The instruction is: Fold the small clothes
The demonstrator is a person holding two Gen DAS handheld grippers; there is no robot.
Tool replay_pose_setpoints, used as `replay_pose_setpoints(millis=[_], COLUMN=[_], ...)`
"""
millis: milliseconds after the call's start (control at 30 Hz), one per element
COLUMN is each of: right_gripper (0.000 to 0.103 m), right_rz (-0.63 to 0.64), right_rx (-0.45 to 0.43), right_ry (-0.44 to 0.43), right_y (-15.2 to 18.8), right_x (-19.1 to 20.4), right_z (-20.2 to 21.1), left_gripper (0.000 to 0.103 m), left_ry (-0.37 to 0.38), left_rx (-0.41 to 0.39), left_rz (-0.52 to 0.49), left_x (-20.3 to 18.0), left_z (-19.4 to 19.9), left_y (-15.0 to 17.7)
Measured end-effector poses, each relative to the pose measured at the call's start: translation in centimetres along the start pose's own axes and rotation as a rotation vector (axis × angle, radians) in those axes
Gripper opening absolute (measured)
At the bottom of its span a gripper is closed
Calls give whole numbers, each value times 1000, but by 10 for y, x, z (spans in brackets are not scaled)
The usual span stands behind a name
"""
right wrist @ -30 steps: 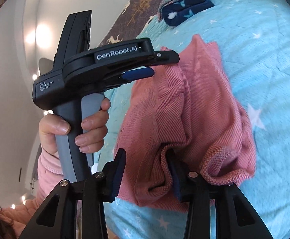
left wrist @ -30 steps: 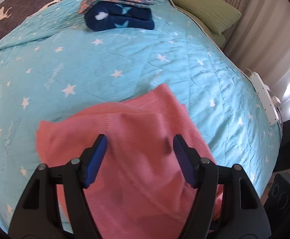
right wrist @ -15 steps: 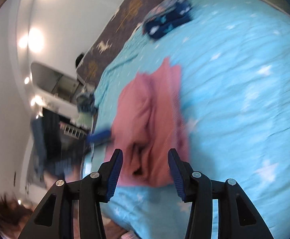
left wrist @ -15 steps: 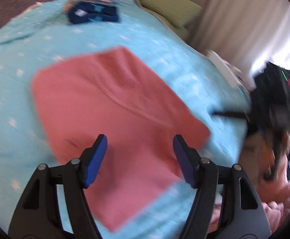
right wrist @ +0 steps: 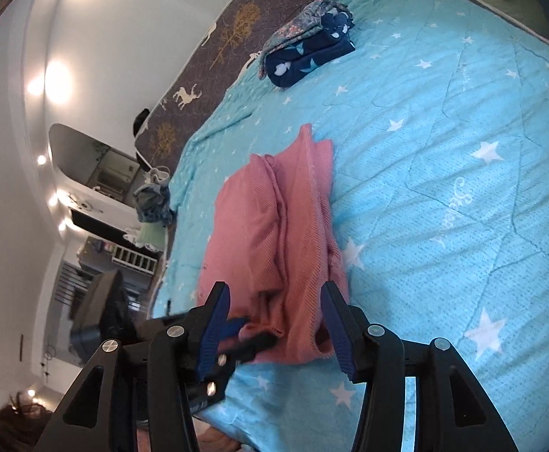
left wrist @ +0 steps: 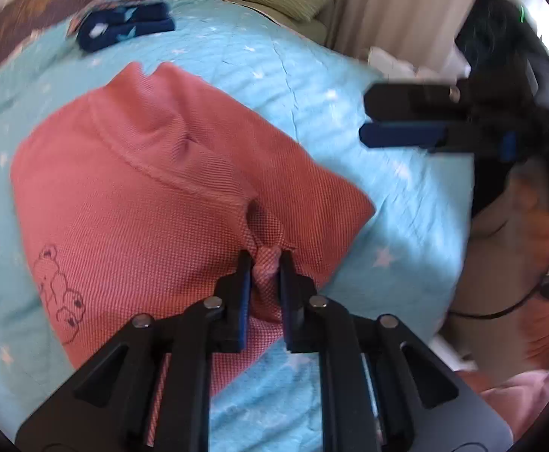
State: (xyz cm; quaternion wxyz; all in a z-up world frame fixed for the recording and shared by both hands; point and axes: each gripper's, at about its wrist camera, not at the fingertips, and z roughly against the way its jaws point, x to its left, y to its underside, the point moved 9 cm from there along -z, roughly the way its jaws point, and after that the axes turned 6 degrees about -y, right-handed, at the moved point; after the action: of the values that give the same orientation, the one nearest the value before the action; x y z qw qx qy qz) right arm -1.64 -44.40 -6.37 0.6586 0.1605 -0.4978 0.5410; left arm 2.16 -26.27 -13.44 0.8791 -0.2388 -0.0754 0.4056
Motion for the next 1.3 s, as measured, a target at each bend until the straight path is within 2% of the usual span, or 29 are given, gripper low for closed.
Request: replay_pose_setpoints(millis=[233,433,633,733,833,1033,1133,1200,1267,1300], right_gripper=[60,72,73,75,75,75,63,27,9,8], right_rz=[-12,-24,-51,-47,-78,7,54,69,89,100], right_rx=[97,236,379,387,350,315,301,307,309,297], right_ry=[-92,-199,-207,-212,-229,-170,-80,-16,29,45], right_y=[-19,-34,-44,-56,-80,-106,-113,-114,-115,-116], right_x=[8,18,20,27,34,51,48,42,35,33], right_z=[-32,-88,-146,-162,-173,-189,-197,-203,-205,-204], left_gripper=[11,11,12,11,11,11,12,12,11,11], left_ry=[97,124,130,151,155,161,166,168,173,177], left_rx=[-118,-93,-122,-123,-126,-143,-141,-139,-135,-133], left_rz=[106,165,143,138,136,139,140,132,121,114], left_x=[21,29,27,28,27,29,27,24,20,18], left_z=[56,52,61,63,64,66,63,61,57,56], left_y=[-2,6,2,3,3,-1,-3,-5,-8,-9])
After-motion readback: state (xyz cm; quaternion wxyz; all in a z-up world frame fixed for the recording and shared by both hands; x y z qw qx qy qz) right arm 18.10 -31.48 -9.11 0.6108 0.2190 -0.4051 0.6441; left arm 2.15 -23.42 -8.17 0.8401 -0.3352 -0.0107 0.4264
